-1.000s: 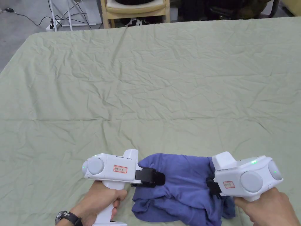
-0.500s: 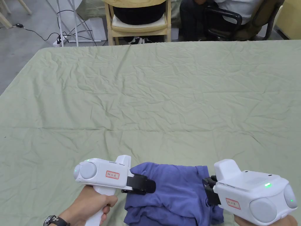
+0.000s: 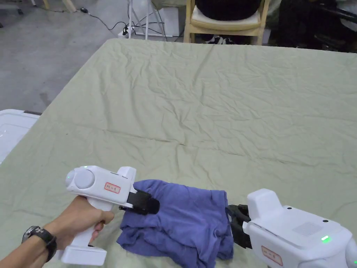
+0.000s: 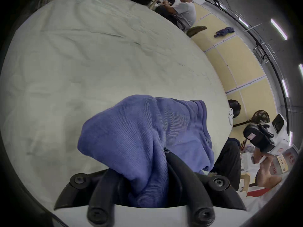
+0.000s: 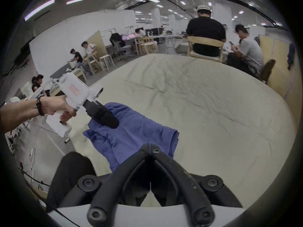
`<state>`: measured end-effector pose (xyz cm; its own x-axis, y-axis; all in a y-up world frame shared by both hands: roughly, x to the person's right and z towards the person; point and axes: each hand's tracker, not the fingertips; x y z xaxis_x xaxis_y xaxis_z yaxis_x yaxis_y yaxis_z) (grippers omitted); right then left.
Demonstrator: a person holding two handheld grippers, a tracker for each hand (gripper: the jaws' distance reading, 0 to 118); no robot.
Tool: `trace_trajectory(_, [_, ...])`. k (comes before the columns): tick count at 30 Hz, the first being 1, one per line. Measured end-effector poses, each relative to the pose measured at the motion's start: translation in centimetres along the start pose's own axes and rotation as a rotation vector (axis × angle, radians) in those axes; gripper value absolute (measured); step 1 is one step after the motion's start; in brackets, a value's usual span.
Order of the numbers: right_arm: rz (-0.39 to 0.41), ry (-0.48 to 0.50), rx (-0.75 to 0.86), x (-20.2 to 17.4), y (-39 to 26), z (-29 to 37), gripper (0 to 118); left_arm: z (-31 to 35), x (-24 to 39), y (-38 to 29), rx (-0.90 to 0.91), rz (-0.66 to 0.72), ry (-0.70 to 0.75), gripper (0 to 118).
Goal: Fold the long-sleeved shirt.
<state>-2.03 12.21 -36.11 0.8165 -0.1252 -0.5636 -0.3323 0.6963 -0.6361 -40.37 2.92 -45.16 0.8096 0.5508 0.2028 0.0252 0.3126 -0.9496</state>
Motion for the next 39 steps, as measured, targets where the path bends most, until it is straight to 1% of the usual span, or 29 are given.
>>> trace_trajectory(2, [0.025,0.040,0.011,-1.8,1.1,-1.4,0,1.9,-2.3,0.0,-0.005,0.017,0.018,15])
trace_trajectory(5, [0.062,0.092,0.005,-4.4,2.7,-3.3,0,4.7,-5.5,-0.2,0.005,0.033,0.104,15])
trace_trajectory(8, [0.084,0.143,0.010,-6.6,4.2,-4.9,0,7.7,-8.8,-0.5,0.002,0.043,0.158,15])
trace_trajectory(10, [0.105,0.165,0.007,-7.9,4.9,-6.0,0,9.5,-11.2,-0.7,-0.012,0.073,0.218,15])
trace_trajectory(11, [0.111,0.173,0.006,-8.3,5.2,-6.5,0,10.2,-12.1,-0.8,-0.015,0.074,0.247,15])
trace_trajectory(14, [0.119,0.205,0.009,-9.6,6.0,-7.5,0,12.7,-14.7,-0.9,-0.020,0.100,0.263,15])
trace_trajectory(16, [0.119,0.226,0.010,-10.2,6.3,-8.1,0,13.8,-15.6,-1.1,-0.023,0.110,0.320,15])
trace_trajectory(18, [0.128,0.234,0.005,-10.6,6.5,-8.5,0,14.6,-16.5,-1.1,-0.033,0.117,0.340,15])
trace_trajectory(21, [0.137,0.238,-0.001,-10.9,6.4,-8.8,0,15.0,-16.1,-1.6,-0.030,0.126,0.355,16])
trace_trajectory(22, [0.136,0.238,-0.003,-10.9,6.4,-8.7,0,14.9,-16.0,-1.7,-0.027,0.122,0.366,21])
trace_trajectory(23, [0.133,0.237,-0.005,-10.8,6.3,-8.7,0,14.6,-15.5,-1.8,-0.023,0.103,0.390,33])
trace_trajectory(24, [0.131,0.236,-0.009,-10.7,6.2,-8.6,0,14.2,-15.1,-1.9,-0.018,0.087,0.450,64])
trace_trajectory(25, [0.131,0.234,-0.011,-10.6,6.1,-8.4,0,14.1,-14.8,-2.1,-0.014,0.078,0.505,78])
trace_trajectory(26, [0.134,0.230,-0.013,-10.5,6.0,-8.2,0,13.9,-14.5,-2.3,-0.017,0.079,0.563,82])
trace_trajectory(27, [0.137,0.225,-0.013,-10.4,5.9,-7.8,0,13.9,-14.1,-2.4,-0.017,0.090,0.618,82])
trace_trajectory(30, [0.130,0.211,0.001,-9.6,5.7,-6.3,0,15.5,-12.5,-3.1,0.074,0.121,0.600,82])
trace_trajectory(33, [0.119,0.185,0.029,-8.5,5.5,-4.3,0,16.8,-9.2,-3.6,0.153,0.111,0.712,82])
trace_trajectory(35, [0.114,0.157,0.051,-7.5,5.4,-2.8,0,17.6,-6.7,-4.1,0.229,0.091,0.705,81])
trace_trajectory(39, [0.073,0.085,0.121,-4.9,5.2,0.9,0,17.9,-0.5,-5.2,0.448,0.160,0.696,75])
